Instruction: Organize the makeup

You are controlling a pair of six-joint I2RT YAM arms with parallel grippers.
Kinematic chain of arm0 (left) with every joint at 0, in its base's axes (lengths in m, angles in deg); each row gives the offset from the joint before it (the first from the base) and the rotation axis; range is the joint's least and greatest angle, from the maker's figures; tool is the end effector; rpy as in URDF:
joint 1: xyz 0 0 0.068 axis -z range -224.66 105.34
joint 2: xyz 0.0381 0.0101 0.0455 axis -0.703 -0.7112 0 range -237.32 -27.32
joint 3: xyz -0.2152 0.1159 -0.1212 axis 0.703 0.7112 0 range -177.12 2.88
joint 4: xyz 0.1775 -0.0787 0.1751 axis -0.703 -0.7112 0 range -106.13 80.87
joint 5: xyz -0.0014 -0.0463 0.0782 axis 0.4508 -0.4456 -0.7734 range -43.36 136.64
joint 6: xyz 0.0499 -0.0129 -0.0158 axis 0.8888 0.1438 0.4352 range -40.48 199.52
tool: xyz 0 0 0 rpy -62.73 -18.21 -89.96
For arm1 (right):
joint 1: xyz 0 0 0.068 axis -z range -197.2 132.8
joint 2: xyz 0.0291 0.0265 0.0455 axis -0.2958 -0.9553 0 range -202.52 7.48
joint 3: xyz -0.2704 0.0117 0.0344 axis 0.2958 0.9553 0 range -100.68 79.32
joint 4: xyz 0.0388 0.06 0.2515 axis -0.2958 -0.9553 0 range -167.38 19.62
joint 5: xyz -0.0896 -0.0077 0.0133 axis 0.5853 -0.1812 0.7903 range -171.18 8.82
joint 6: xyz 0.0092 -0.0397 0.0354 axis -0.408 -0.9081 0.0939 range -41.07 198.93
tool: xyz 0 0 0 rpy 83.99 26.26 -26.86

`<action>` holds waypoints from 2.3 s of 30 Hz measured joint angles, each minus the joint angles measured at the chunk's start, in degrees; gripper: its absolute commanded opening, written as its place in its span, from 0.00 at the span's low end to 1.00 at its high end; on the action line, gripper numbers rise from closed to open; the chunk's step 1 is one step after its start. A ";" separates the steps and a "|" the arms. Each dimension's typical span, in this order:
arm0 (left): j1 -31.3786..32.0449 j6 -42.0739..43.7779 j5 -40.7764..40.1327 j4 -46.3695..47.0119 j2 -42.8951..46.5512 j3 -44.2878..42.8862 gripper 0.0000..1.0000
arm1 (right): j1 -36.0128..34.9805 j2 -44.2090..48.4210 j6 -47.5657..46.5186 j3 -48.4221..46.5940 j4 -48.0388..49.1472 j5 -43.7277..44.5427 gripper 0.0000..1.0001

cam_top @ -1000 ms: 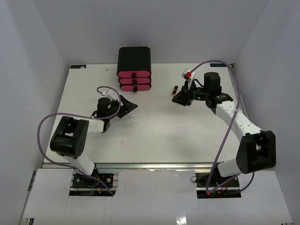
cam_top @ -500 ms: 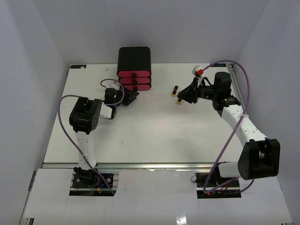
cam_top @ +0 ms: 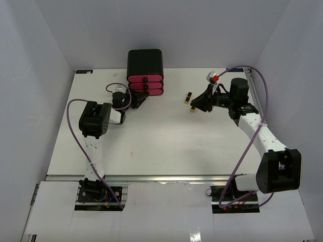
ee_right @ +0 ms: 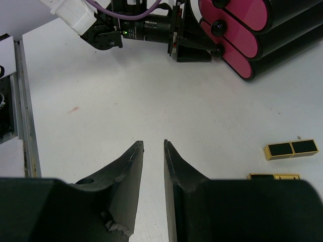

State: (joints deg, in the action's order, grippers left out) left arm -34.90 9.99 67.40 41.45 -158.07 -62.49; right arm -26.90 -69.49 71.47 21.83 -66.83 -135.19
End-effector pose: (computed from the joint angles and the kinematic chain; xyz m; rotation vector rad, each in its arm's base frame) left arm 0.4439 -0.0892 0.0884 -0.7511 1.8731 -1.2640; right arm 0.2935 0.0794 0.3195 -0.8989 1.5820 0.8904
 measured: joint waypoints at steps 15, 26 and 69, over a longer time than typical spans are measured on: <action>0.06 -2.40 -0.84 2.39 -1.63 -0.78 0.55 | 0.01 -0.26 -0.02 0.12 0.05 -0.14 0.29; 0.09 -3.69 -0.43 1.92 -2.83 -3.37 0.34 | 0.01 -0.35 -0.02 0.23 0.07 -0.14 0.29; -1.33 2.33 4.36 14.00 18.60 32.30 0.76 | 0.00 -5.52 0.47 0.87 -0.97 9.32 0.48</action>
State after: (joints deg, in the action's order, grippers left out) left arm -36.23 12.32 71.76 55.44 -139.47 -30.19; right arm -26.91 -75.01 71.94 22.70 -67.80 -125.88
